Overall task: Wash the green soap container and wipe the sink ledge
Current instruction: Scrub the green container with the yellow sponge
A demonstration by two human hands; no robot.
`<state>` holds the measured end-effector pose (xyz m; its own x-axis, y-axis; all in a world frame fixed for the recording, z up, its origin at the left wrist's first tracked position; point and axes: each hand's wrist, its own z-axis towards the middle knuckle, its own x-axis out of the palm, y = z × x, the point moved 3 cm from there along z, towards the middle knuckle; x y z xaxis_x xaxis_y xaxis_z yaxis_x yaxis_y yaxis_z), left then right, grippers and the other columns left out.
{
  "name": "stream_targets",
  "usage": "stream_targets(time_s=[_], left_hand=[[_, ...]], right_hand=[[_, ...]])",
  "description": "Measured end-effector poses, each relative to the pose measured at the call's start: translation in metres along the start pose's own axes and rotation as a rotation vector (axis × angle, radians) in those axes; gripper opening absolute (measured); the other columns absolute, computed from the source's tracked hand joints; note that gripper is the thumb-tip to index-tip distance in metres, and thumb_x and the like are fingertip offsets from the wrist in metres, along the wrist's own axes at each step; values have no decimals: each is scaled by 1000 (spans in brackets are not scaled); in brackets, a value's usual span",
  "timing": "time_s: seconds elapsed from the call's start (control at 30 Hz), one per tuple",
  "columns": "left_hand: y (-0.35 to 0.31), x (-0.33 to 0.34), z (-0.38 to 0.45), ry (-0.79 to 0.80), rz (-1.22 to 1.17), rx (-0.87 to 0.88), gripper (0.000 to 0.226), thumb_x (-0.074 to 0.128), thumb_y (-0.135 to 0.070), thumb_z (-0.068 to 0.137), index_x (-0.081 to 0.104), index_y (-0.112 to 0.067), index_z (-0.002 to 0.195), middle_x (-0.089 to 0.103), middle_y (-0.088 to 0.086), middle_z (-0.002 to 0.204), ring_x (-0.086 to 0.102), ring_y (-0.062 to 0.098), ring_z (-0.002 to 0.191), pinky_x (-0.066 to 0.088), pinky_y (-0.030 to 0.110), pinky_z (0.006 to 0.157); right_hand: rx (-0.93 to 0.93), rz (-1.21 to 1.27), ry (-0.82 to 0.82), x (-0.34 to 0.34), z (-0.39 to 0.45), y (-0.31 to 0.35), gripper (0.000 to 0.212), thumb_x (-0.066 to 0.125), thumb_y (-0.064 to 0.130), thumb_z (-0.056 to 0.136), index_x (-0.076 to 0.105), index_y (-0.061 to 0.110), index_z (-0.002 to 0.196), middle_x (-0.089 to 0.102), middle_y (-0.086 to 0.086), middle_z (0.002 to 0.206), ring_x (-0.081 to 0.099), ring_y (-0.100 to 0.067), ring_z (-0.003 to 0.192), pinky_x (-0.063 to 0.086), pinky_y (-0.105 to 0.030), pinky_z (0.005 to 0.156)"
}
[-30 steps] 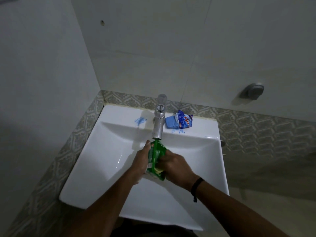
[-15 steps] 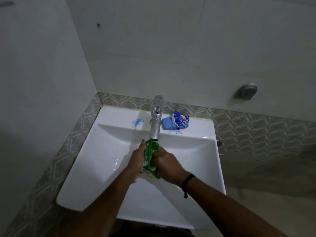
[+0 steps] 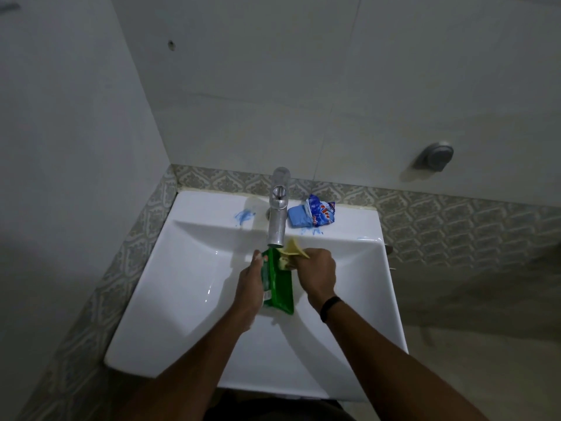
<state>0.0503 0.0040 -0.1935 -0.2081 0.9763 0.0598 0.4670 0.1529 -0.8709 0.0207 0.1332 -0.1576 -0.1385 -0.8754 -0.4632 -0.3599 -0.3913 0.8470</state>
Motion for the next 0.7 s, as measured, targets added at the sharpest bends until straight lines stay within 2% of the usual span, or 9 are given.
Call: stream_targets(time_s=[0.13, 0.27, 0.3, 0.37, 0.43, 0.5, 0.57, 0.63, 0.7], left_hand=[[-6, 6, 1, 23, -20, -36, 45, 28, -53, 100, 63, -25, 100, 67, 2, 94, 62, 16, 88, 47, 28, 72], [-17, -10, 9, 48, -95, -87, 53, 28, -58, 98, 67, -23, 107, 71, 8, 101, 65, 23, 92, 49, 35, 82], [-19, -12, 10, 73, -78, -89, 53, 28, -59, 98, 68, -25, 104, 72, 8, 102, 65, 23, 94, 49, 36, 86], [-13, -14, 6, 120, -43, -137, 53, 27, -61, 97, 68, -28, 101, 71, 6, 105, 64, 24, 98, 47, 37, 91], [-2, -10, 3, 155, -28, -195, 56, 27, -64, 95, 68, -28, 107, 70, 8, 111, 63, 29, 105, 46, 44, 98], [6, -7, 1, 201, -49, -226, 58, 30, -66, 93, 68, -26, 111, 69, 13, 114, 62, 33, 108, 44, 52, 102], [2, -9, 3, 208, -77, -234, 58, 31, -65, 93, 70, -24, 108, 71, 14, 112, 63, 33, 108, 44, 53, 102], [-7, -15, 7, 192, -93, -225, 58, 31, -63, 95, 70, -22, 109, 72, 13, 109, 65, 30, 104, 48, 44, 96], [-14, -23, 13, 173, -110, -188, 58, 32, -60, 96, 69, -18, 111, 73, 11, 106, 67, 26, 96, 51, 34, 83]], right_hand=[[-130, -28, 146, 25, -15, 2, 30, 60, 19, 88, 64, 17, 58, 67, -10, 64, 65, -29, 63, 53, -39, 62], [-460, -152, 346, 23, -26, 5, 40, 68, 4, 76, 49, 23, 48, 49, 5, 52, 46, -8, 50, 36, -25, 53], [-611, -255, 350, 19, -29, 6, 37, 72, 7, 71, 47, 21, 48, 47, 7, 54, 44, -8, 54, 31, -25, 55], [-915, -666, 354, 13, -27, 6, 22, 76, 17, 66, 56, 14, 56, 54, 0, 61, 49, -17, 70, 29, -30, 60], [-1071, -929, 312, 9, -20, 7, 16, 77, 20, 66, 62, 16, 61, 60, -2, 64, 51, -24, 74, 33, -33, 61], [-1045, -932, 222, 8, -12, 14, 14, 78, 19, 67, 65, 18, 63, 62, 1, 63, 50, -23, 71, 35, -33, 60], [-900, -809, 124, 11, -11, 20, 8, 74, 18, 70, 67, 15, 67, 64, -1, 65, 49, -24, 72, 32, -33, 60], [-767, -665, 118, 24, -23, 15, 2, 65, 12, 70, 64, 12, 68, 64, -7, 69, 49, -29, 74, 28, -32, 62], [-785, -565, 188, 34, -43, 7, 4, 64, 12, 66, 62, 12, 70, 63, -11, 77, 51, -31, 80, 29, -34, 64]])
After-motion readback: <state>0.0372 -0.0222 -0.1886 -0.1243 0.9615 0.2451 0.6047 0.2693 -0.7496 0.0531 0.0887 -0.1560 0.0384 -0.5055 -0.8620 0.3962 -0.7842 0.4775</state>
